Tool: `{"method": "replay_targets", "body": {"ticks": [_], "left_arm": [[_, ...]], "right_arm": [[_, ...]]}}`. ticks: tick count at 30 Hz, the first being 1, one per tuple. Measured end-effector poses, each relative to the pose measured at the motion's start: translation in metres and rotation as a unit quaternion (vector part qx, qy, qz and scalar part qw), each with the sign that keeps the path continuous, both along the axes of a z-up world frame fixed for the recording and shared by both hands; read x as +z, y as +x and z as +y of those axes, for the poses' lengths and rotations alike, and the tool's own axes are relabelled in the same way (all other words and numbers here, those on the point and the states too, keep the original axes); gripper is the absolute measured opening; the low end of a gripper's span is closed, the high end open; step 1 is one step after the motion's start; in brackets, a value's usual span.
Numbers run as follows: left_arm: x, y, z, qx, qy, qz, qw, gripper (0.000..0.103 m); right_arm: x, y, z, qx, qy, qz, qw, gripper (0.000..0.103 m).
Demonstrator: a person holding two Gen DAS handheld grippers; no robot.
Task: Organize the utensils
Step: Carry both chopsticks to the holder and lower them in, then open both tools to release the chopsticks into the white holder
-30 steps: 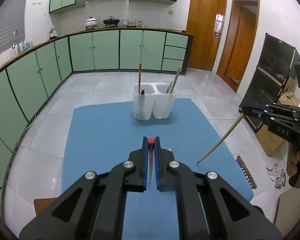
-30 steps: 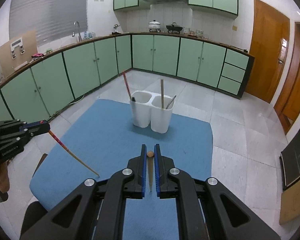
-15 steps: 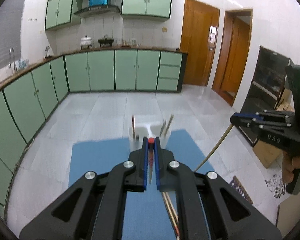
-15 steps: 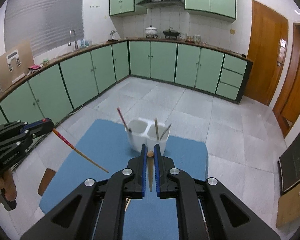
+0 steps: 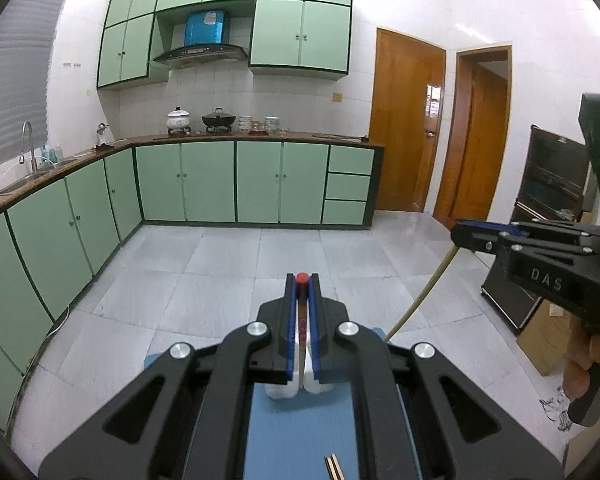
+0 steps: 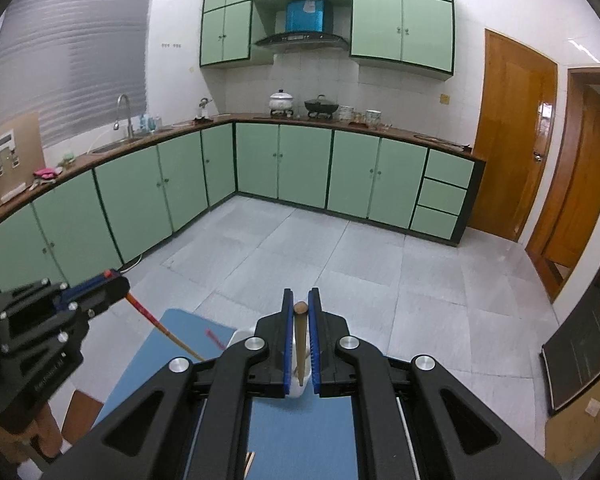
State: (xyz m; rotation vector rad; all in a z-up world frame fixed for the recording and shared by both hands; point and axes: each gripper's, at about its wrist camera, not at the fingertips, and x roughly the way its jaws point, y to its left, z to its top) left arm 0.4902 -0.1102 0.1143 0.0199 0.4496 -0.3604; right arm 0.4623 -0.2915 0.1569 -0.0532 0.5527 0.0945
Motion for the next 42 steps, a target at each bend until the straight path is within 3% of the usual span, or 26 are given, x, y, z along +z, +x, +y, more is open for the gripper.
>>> {"method": "replay_targets", "body": {"ticks": [4, 13, 23, 27, 31, 34, 39, 42], "left_arm": [[-0.011, 0.027, -0.001, 0.008, -0.01, 0.002, 0.9999, 0.005], [-0.046, 0.078, -0.015, 0.018, 0.003, -0.012, 0.9997, 0.005], [-0.108, 0.098, -0.018, 0.014, 0.019, 0.039, 0.9989, 0.005], [-0.114, 0.095, -0.014, 0.018, 0.021, 0.043, 0.9987, 0.009], [-0.102, 0.083, -0.006, 0.026, 0.022, 0.028, 0.999, 0.029], [-0.089, 0.07, 0.005, 0.028, 0.011, 0.021, 0.9993, 0.03], [-0.08, 0.027, 0.026, 0.021, 0.014, 0.009, 0.9996, 0.037], [-0.097, -0.014, 0.042, 0.013, 0.028, 0.011, 0.9995, 0.046]], "right_arm": [[-0.013, 0.028, -0.004, -0.01, 0.011, 0.003, 1.0, 0.007], [-0.076, 0.085, -0.022, -0.022, 0.04, 0.042, 0.998, 0.007], [-0.13, 0.11, -0.035, -0.022, 0.066, 0.089, 0.994, 0.007], [-0.135, 0.104, -0.037, -0.027, 0.07, 0.089, 0.993, 0.009], [-0.122, 0.095, -0.043, -0.035, 0.081, 0.076, 0.993, 0.014], [-0.109, 0.079, -0.047, -0.035, 0.083, 0.062, 0.994, 0.014], [-0.101, 0.024, -0.05, -0.02, 0.074, 0.03, 0.997, 0.02], [-0.118, -0.025, -0.049, -0.008, 0.064, 0.019, 0.998, 0.02]]}}
